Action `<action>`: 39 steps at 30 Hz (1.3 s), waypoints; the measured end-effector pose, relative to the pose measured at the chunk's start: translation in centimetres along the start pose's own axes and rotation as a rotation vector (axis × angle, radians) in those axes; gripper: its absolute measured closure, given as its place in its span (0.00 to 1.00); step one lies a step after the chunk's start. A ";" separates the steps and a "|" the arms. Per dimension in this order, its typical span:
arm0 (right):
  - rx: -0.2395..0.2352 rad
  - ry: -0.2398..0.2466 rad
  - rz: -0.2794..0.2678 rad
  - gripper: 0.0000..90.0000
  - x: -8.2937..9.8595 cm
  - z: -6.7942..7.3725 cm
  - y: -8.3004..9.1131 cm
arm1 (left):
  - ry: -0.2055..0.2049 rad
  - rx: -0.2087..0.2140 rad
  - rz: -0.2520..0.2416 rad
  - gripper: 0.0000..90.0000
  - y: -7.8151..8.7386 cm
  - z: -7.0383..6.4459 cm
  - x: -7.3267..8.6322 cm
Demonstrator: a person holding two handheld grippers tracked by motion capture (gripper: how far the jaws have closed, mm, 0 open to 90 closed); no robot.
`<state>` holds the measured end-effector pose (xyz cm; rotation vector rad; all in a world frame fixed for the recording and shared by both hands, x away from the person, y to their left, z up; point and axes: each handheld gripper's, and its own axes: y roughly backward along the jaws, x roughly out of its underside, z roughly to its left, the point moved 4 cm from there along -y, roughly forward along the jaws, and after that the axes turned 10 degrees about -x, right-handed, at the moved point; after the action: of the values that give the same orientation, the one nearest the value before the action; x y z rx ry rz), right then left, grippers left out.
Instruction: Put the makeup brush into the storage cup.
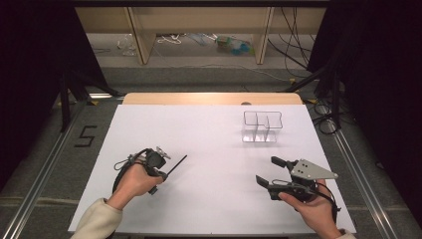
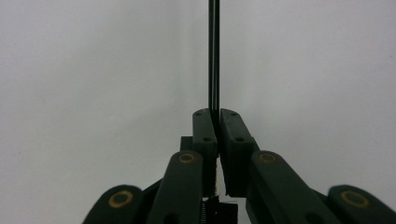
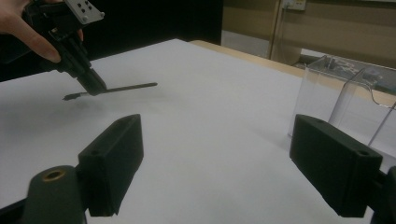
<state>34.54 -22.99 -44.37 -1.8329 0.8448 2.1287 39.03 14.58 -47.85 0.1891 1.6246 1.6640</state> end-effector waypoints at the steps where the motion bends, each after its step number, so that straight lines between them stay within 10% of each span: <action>1: -0.010 0.002 0.002 0.21 0.0 0.0 0.0 | -0.007 0.000 -0.004 0.96 0.1 -0.1 -0.1; 39: -0.191 0.024 0.079 0.18 0.8 0.1 -1.0 | -0.530 0.157 -0.073 0.95 4.3 -5.9 -1.5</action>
<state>34.80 -22.29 -45.37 -1.9489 0.7538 2.3123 34.67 9.63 -44.37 0.5902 1.3319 1.2883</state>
